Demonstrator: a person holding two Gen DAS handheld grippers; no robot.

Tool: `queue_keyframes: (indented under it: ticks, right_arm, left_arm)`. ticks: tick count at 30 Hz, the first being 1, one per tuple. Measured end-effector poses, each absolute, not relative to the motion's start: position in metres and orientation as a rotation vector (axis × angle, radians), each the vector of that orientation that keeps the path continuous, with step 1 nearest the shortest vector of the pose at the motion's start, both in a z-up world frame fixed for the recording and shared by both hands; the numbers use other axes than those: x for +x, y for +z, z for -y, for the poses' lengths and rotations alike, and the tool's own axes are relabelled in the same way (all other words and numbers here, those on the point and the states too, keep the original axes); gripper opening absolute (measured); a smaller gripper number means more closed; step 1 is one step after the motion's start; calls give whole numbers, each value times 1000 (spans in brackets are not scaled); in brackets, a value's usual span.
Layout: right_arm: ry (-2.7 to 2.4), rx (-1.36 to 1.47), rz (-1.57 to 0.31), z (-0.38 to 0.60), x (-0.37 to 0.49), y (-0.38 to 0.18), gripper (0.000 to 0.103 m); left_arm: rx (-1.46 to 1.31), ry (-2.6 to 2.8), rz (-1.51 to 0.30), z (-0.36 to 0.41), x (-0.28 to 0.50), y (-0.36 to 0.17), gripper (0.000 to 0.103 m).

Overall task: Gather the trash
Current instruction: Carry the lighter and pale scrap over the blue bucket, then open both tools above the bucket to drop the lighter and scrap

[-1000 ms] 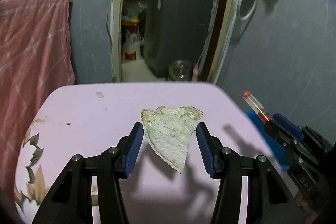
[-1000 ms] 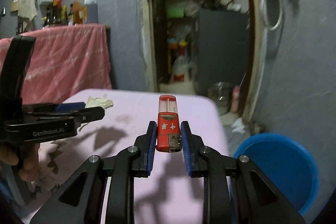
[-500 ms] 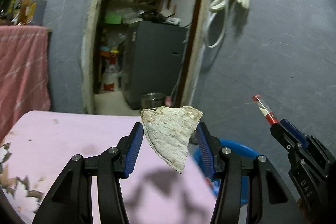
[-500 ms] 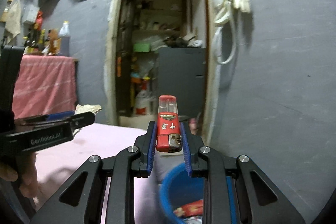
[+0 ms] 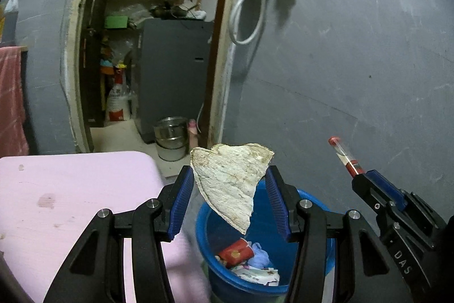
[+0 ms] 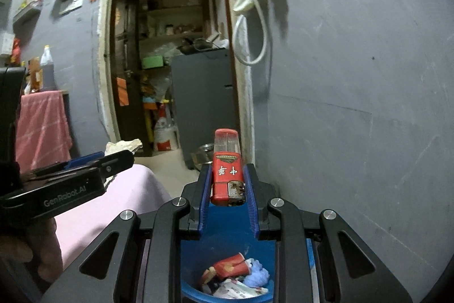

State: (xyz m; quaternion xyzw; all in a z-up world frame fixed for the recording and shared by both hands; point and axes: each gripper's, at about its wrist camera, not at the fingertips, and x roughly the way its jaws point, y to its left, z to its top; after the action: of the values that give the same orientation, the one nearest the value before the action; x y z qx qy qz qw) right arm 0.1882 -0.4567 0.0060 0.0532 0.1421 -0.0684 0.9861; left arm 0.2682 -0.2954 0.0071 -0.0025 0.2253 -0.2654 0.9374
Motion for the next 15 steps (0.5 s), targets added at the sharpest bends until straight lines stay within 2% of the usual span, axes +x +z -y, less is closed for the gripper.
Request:
queue_keyframes:
  ticks: [15]
  right_arm:
    - [-149, 215, -417, 490, 199, -23, 22]
  left_arm:
    - [24, -568, -720, 334, 293, -43, 47]
